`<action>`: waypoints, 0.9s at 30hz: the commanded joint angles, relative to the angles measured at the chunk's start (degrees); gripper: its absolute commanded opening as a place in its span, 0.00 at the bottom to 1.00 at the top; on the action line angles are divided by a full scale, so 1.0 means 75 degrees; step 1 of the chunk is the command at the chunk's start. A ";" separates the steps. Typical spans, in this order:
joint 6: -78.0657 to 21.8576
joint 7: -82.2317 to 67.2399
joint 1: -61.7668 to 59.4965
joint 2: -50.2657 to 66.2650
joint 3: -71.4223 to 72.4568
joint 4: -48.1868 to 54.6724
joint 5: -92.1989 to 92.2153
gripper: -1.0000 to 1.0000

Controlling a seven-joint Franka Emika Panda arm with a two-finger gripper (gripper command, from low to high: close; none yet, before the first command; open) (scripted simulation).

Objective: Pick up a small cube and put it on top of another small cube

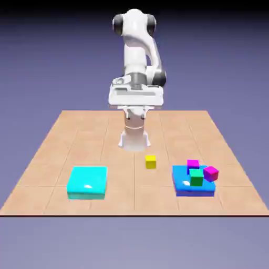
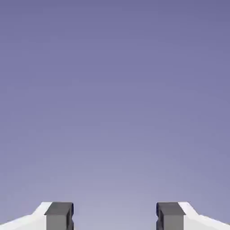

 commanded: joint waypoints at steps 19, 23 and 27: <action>-0.5842 -0.0352 -0.0251 0.4387 0.5261 -0.0045 -0.4626 0.50; -0.6911 -0.0416 -0.0297 0.5190 0.6223 -0.0053 -0.5472 0.50; -0.6827 0.0217 -0.0220 0.5898 0.5594 -0.0009 -0.6468 0.50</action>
